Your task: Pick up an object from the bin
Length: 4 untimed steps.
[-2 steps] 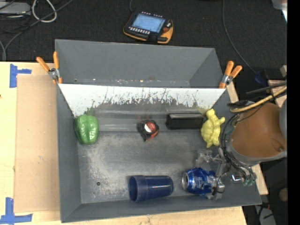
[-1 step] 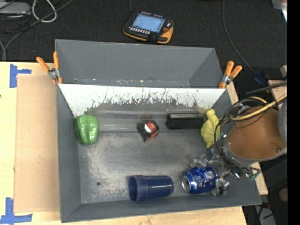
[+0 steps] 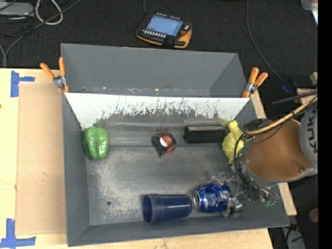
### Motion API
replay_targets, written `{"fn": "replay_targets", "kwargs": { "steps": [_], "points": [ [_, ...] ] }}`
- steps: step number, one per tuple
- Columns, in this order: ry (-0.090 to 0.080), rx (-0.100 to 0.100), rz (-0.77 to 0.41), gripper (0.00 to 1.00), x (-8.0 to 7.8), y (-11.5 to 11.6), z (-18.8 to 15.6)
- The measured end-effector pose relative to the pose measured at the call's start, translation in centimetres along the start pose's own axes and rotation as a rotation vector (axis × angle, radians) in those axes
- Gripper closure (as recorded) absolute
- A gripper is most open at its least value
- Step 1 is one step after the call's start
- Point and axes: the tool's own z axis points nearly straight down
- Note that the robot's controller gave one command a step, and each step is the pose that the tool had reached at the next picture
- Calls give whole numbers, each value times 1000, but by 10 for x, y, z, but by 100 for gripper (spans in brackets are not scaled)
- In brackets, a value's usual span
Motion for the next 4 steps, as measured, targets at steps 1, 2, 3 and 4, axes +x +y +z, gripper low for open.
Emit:
{"fn": "replay_targets", "kwargs": {
  "steps": [1,2,3,4],
  "points": [
    [0,0,0,100,0,0,0],
    [4,-2,-2,100,1,1,-4],
    [6,-4,-2,100,1,2,-14],
    [6,-5,-3,100,1,2,-25]
  ]
}}
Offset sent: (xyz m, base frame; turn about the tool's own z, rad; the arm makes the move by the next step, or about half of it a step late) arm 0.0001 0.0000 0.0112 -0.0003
